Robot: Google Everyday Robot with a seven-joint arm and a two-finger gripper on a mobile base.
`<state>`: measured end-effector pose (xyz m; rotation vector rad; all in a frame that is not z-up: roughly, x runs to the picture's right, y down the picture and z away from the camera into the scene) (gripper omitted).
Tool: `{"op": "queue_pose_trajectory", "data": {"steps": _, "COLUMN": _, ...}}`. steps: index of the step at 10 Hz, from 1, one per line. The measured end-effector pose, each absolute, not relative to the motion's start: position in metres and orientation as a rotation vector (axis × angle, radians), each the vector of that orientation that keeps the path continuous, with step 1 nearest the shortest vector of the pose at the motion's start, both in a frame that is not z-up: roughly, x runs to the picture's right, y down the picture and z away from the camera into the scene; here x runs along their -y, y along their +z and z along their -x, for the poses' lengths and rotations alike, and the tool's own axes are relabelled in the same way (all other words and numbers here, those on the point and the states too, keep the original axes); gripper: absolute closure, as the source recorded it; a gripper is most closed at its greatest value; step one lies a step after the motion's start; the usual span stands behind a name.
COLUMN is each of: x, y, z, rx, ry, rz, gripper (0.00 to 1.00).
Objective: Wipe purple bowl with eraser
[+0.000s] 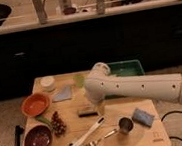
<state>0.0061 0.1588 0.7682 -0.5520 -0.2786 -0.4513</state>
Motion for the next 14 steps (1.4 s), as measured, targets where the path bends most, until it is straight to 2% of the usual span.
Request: {"op": "queue_pose_trajectory", "data": {"steps": 14, "x": -0.187, "y": 0.808, "z": 0.006, "rx": 0.332, "ry": -0.511, "rz": 0.609, "gripper": 0.20}}
